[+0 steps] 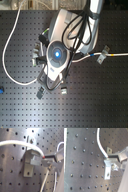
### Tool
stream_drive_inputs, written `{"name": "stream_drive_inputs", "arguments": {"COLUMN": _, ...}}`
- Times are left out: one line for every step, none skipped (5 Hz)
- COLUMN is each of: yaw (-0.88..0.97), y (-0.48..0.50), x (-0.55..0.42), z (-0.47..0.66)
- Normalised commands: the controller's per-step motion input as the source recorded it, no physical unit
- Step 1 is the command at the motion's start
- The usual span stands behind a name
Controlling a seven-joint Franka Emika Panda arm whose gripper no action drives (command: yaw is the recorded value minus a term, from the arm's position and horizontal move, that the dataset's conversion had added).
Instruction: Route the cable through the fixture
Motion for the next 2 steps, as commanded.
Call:
{"name": "stream_drive_inputs", "arguments": {"yaw": -0.18, "y": 0.033, "x": -0.108, "z": -0.39}}
{"name": "stream_drive_inputs", "arguments": {"yaw": -0.72, "y": -0.082, "x": -0.104, "z": -0.08}}
